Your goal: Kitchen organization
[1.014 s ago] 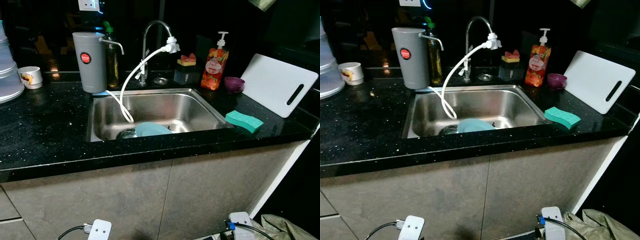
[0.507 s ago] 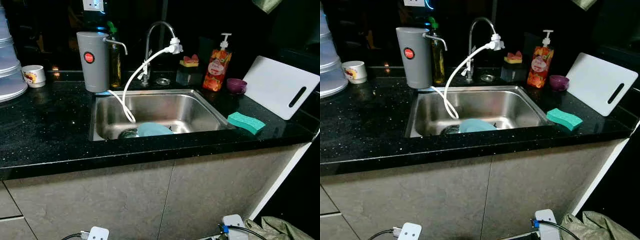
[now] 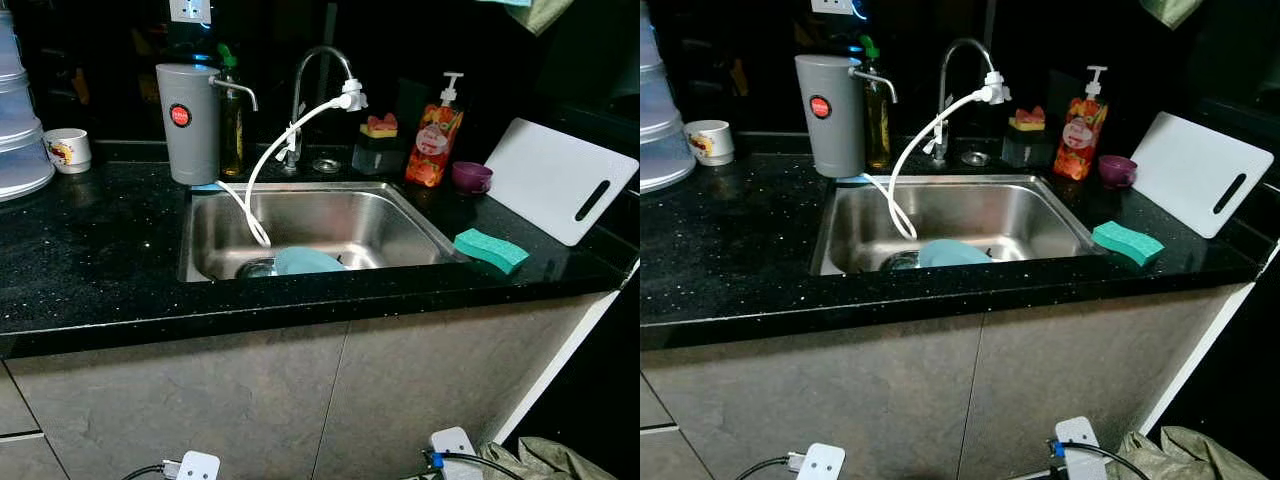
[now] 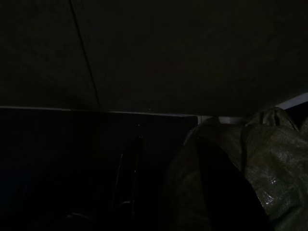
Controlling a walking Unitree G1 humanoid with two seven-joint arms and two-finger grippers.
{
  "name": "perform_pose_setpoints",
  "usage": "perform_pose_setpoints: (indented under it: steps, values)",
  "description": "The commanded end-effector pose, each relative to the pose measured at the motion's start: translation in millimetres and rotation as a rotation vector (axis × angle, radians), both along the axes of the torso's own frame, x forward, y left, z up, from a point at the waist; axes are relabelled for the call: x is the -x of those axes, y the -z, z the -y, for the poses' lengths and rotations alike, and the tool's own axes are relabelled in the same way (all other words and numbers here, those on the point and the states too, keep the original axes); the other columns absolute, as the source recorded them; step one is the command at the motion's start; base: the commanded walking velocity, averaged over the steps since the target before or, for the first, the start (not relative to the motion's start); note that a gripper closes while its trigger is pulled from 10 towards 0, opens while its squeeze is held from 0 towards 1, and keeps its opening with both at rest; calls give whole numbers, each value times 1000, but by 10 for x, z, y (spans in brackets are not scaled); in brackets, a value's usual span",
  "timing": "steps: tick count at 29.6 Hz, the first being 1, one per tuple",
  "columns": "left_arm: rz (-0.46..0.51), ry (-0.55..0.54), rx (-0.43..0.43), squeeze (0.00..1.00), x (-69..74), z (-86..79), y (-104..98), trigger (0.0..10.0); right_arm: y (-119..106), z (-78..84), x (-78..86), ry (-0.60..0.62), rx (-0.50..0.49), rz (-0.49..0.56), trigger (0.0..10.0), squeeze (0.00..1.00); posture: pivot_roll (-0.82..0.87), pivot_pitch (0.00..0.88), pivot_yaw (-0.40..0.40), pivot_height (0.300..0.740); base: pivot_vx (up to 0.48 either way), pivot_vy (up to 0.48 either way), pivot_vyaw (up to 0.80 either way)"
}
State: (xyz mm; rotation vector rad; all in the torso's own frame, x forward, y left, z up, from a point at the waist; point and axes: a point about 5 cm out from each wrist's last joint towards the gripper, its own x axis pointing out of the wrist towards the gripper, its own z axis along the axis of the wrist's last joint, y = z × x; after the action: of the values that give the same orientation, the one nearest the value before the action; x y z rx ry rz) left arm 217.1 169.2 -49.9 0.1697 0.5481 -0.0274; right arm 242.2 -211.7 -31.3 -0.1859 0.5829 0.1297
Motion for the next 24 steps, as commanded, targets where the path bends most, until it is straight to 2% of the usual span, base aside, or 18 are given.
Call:
perform_pose_setpoints:
  steps: [1,24]
  values:
    - [-11,5,8,0,35,43,30,10000,4,-1,3,-13,12,-1,10000,0,-12,71,-123,740,0,0,0]
    - [-13,5,10,0,16,45,27,10000,4,12,-1,-5,19,-5,10000,0,-24,70,-117,740,0,0,0]
